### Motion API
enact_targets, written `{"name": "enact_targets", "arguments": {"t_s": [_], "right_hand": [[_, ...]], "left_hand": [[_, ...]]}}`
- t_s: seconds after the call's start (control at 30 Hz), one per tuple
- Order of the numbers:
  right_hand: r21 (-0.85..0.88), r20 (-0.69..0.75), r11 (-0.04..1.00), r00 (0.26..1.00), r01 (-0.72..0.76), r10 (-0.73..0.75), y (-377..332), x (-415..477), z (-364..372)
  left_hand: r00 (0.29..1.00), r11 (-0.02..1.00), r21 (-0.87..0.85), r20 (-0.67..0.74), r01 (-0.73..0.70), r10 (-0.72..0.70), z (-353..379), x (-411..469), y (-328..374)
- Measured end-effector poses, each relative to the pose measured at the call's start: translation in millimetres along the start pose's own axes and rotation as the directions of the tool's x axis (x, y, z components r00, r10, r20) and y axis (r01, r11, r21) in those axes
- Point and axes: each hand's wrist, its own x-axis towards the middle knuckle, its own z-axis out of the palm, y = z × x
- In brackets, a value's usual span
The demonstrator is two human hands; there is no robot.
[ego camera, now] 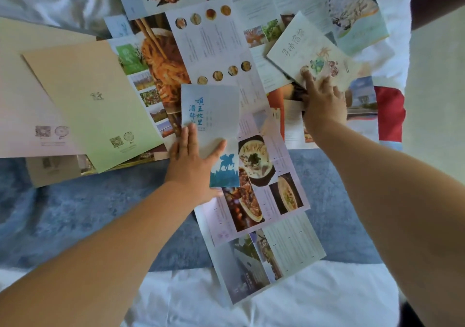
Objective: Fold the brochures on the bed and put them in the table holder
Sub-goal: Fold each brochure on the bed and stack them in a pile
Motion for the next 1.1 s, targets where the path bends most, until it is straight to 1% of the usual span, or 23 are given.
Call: {"name": "enact_targets", "arguments": {"t_s": [0.07, 0.17, 0.27, 0.47, 0.5, 0.6, 0.67, 0.73, 0.8, 0.87, 0.93, 1.1], "right_hand": [[-0.098, -0.006, 0.995, 1.0, 0.021, -0.022, -1, 3, -2], [-0.22, 0.025, 0.973, 0.997, 0.075, -0.071, -3, 4, -4], [-0.258, 0.048, 0.96, 0.994, 0.11, -0.101, -5, 4, -5], [-0.384, 0.016, 0.902, 0.978, 0.197, -0.207, -5, -5, -27], [-0.353, 0.015, 0.914, 0.978, 0.199, -0.207, -7, -8, -31], [-0.165, -0.007, 0.97, 0.984, 0.177, -0.181, -23, -31, -37], [-0.074, 0.003, 0.98, 0.982, 0.186, -0.187, -42, -56, -40], [-0.073, 0.029, 0.972, 0.975, 0.223, -0.221, -61, -89, -42], [-0.063, 0.087, 0.971, 0.97, 0.233, -0.227, -81, -127, -48], [-0.061, 0.136, 0.951, 0.947, 0.302, -0.291, -97, -159, -52], [-0.056, 0.15, 0.932, 0.926, 0.359, -0.347, -112, -186, -51], [-0.028, 0.193, 0.913, 0.898, 0.407, -0.395, -147, -229, -40]], "left_hand": [[1.0, 1.0, -0.01, 0.014, -0.01, 0.01, 0, 0, -2], [1.0, 1.0, -0.005, 0.021, -0.007, 0.007, -1, 1, -1], [1.0, 1.0, 0.001, 0.018, 0.004, -0.004, -1, 2, 0], [1.0, 1.0, 0.005, 0.022, 0.019, -0.019, -4, 1, 2], [0.999, 1.0, 0.005, 0.028, 0.021, -0.021, -5, 0, 2], [0.999, 0.999, -0.003, 0.041, 0.032, -0.032, -8, -1, 4], [0.998, 0.999, -0.006, 0.058, 0.034, -0.033, -11, -2, 4], [0.997, 0.999, -0.007, 0.064, 0.035, -0.034, -13, -5, 4], [0.998, 0.999, -0.022, 0.063, 0.032, -0.031, -13, -9, 2], [0.997, 0.999, -0.036, 0.067, 0.029, -0.027, -9, -15, -2], [0.998, 1.0, -0.014, 0.064, 0.012, -0.011, -5, -22, -8], [0.998, 1.0, 0.019, 0.07, 0.003, -0.004, 10, -52, -31]]}}
